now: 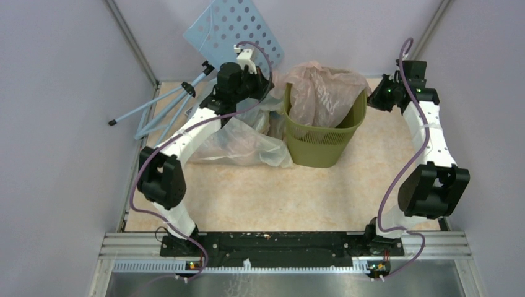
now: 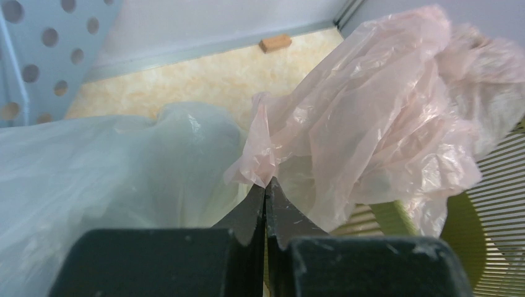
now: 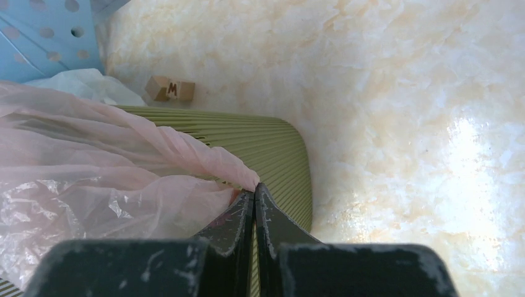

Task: Put the trash bags into the trash bin

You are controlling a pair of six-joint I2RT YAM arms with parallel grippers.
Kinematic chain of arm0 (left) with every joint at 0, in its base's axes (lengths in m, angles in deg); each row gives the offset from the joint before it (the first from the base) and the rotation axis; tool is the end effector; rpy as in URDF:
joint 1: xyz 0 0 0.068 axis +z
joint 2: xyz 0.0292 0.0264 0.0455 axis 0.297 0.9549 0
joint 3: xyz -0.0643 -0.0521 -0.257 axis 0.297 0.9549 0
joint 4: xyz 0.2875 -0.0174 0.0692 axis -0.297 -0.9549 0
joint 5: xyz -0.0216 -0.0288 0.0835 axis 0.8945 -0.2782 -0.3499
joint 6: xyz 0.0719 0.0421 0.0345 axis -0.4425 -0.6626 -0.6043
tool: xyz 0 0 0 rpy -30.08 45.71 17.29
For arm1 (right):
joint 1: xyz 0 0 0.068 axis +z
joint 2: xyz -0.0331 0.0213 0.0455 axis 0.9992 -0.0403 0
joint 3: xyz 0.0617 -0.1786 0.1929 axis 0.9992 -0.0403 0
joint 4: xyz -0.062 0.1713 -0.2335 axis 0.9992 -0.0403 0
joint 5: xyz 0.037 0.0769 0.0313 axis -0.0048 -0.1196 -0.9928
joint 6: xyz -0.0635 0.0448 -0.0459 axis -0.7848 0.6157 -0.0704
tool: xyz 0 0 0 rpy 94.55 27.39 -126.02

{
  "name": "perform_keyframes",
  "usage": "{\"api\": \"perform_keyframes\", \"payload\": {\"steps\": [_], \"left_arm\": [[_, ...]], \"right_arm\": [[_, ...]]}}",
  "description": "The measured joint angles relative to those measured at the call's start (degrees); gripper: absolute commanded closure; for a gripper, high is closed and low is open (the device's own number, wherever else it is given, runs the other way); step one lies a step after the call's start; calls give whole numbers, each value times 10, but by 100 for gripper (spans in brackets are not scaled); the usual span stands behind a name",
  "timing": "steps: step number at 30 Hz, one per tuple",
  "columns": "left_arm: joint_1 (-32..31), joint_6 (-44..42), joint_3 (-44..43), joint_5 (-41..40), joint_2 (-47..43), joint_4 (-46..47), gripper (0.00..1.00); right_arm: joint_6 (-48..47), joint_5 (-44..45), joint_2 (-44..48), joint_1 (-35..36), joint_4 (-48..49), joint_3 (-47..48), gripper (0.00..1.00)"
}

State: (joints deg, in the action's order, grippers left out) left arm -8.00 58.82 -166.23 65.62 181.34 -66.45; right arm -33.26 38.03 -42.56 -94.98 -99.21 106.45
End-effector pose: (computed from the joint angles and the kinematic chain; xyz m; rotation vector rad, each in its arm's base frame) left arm 0.4501 -0.2369 0.3316 0.2758 1.8282 -0.8176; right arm 0.4164 -0.0308 0.3215 0.4795 2.2673 0.4674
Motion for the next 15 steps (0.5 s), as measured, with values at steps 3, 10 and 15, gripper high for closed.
{"api": "perform_keyframes", "payload": {"steps": [3, 10, 15], "left_arm": [[1, -1, 47, -17, -51, 23, 94], [1, -11, 129, -36, -93, 36, 95], [1, -8, 164, -34, -93, 33, 97]], "right_arm": [[-1, 4, 4, 0, -2, -2, 100], [-2, -4, 18, 0, 14, -59, 100], [-2, -12, 18, 0, 22, -84, 100]]}}
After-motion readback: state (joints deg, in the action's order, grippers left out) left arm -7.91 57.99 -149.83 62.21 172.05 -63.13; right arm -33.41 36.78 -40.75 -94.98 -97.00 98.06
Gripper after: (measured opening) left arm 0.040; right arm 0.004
